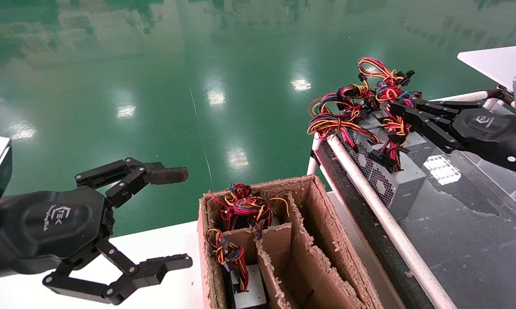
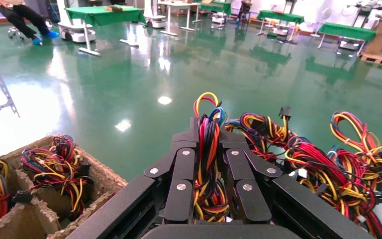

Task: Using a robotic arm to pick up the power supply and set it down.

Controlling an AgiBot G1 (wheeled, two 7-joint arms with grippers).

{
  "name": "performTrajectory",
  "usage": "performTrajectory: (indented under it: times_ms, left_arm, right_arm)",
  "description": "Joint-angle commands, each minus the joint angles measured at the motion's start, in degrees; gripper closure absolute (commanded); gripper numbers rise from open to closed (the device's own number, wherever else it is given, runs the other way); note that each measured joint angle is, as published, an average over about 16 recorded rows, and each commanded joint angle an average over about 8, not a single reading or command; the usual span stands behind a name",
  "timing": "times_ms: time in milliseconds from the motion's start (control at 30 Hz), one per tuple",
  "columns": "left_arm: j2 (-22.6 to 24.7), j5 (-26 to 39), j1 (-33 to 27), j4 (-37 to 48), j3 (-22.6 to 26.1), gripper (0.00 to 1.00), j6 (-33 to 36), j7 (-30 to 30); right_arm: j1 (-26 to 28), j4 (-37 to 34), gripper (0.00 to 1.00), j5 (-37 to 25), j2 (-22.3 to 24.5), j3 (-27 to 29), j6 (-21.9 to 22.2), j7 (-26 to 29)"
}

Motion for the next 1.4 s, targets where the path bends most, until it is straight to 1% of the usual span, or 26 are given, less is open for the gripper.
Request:
performTrajectory:
  times_ms: [33, 167, 200, 833, 1067, 1200, 1400]
  left_arm:
    - [0.00, 0.00, 0.00, 0.00, 0.00, 0.00, 0.00, 0.00]
    - [0.00, 0.00, 0.00, 0.00, 0.00, 0.00, 0.00, 0.00]
    - [0.00, 0.00, 0.00, 0.00, 0.00, 0.00, 0.00, 0.00]
    - [0.00, 0.00, 0.00, 0.00, 0.00, 0.00, 0.00, 0.00]
    - [0.00, -0.01, 0.00, 0.00, 0.00, 0.00, -0.01, 0.00]
    - [0.00, -0.01, 0.01, 0.01, 0.00, 0.00, -0.01, 0.01]
    - [0.00, -0.01, 0.01, 0.01, 0.00, 0.00, -0.02, 0.01]
  right_arm:
    - [0.63, -0.66, 0.57, -0.50, -0.36, -0.37, -0.33, -0.20]
    - [1.47, -1.90, 0.08, -1.09, -0.52, -0.78, -0.46, -0.41]
    - [1.63, -2.20, 0.00, -1.16, -0.50, -0.83, -0.49, -0.49]
    - [4.56, -4.73, 0.00, -3.77, 1.11, -2.62, -0.27, -1.52]
    - [5.49, -4.93, 0.00, -1.97, 1.78, -1.46, -2.40, -1.31]
    - [5.15, -3.31, 0.00, -0.62, 2.11, -0.77, -3.32, -1.14]
    - [2.29, 2.70, 0.00, 1.32, 2.85, -0.21, -3.19, 1.06]
